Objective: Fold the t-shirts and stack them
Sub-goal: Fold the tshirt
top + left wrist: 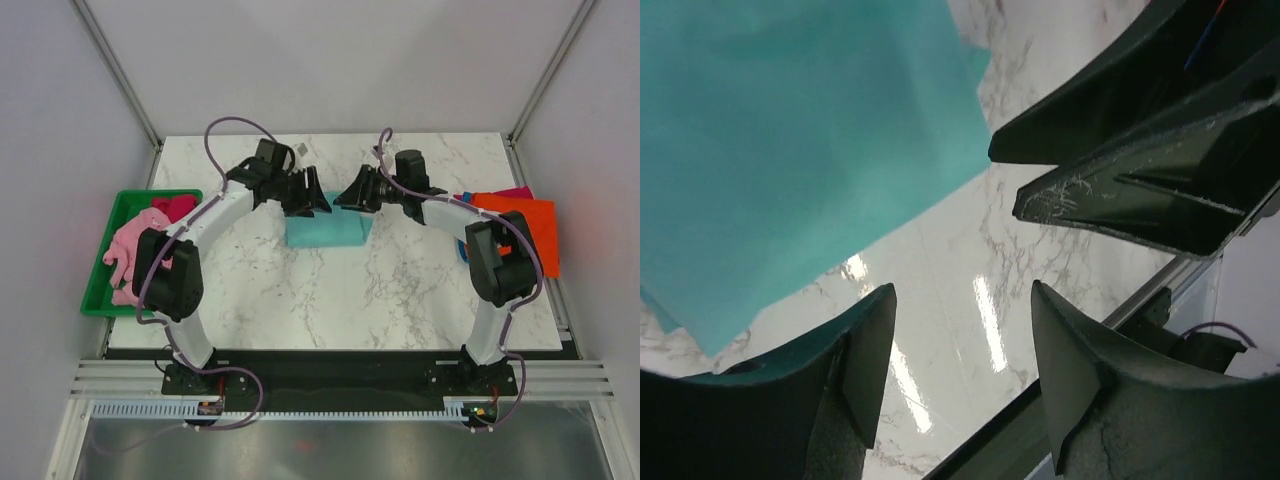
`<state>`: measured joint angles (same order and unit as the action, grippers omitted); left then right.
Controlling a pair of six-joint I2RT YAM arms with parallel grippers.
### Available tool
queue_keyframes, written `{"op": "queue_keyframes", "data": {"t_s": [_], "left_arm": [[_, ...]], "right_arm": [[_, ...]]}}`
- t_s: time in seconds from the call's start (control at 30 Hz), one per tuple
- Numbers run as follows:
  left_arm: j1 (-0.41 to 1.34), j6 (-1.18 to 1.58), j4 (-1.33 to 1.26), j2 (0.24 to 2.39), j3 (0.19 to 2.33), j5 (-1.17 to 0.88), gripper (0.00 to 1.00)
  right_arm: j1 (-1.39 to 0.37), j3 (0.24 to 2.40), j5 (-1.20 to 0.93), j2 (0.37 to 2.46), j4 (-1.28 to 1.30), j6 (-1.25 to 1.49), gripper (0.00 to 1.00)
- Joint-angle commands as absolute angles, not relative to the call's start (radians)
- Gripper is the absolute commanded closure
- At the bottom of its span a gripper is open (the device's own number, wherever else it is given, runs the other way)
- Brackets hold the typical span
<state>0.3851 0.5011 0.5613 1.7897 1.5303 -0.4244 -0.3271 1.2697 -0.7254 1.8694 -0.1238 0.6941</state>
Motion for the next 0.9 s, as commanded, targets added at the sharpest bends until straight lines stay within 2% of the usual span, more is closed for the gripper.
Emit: {"op": "queue_keyframes", "data": {"t_s": [0.0, 0.13, 0.37, 0.67, 0.73, 0.83, 0.87], "left_arm": [[0.393, 0.535, 0.39, 1.756, 1.375, -0.503, 0.37], [0.393, 0.558, 0.28, 1.77, 1.272, -0.497, 0.41], [0.376, 0.522, 0.207, 1.848, 1.12, -0.43, 0.44], [0.373, 0.537, 0.178, 1.856, 1.064, -0.425, 0.46], [0.374, 0.537, 0.218, 1.83, 1.08, -0.429, 0.46], [0.379, 0.508, 0.315, 1.746, 1.133, -0.423, 0.39], [0.38, 0.485, 0.346, 1.703, 1.181, -0.419, 0.34]], "right_arm": [[-0.318, 1.188, -0.877, 1.92, -0.377, 0.802, 0.51], [-0.318, 1.161, -0.873, 1.983, -0.353, 0.766, 0.62], [-0.314, 1.117, -0.796, 2.055, -0.207, 0.606, 0.63], [-0.296, 1.057, -0.753, 2.046, -0.154, 0.549, 0.63], [-0.296, 1.083, -0.759, 2.022, -0.112, 0.537, 0.61], [-0.298, 1.15, -0.785, 1.973, -0.04, 0.503, 0.51], [-0.298, 1.19, -0.785, 1.93, 0.022, 0.493, 0.42]]}}
